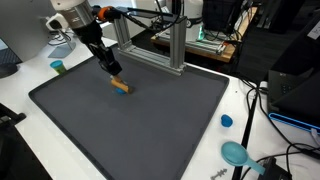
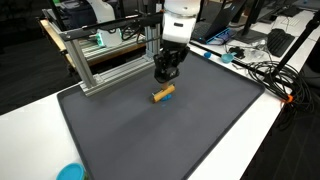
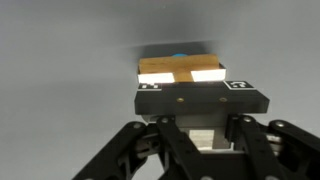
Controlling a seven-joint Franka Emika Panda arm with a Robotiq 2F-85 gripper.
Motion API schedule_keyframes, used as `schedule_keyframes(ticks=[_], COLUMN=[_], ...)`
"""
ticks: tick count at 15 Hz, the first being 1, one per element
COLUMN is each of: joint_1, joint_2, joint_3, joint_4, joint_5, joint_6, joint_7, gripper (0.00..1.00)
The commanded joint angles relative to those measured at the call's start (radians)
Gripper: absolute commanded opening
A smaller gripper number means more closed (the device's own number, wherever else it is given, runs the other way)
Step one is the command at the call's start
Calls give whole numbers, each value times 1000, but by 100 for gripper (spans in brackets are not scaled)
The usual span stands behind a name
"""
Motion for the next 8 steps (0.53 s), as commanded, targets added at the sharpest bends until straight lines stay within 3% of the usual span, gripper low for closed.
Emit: schedule_keyframes(ticks=[1, 8], joint_1=[4, 2], joint_2=[39, 42], joint_3=[5, 8], joint_4=[-6, -7], joint_5=[-22, -19], joint_6=[118, 154], joint_7=[-5, -11], gripper=[22, 22])
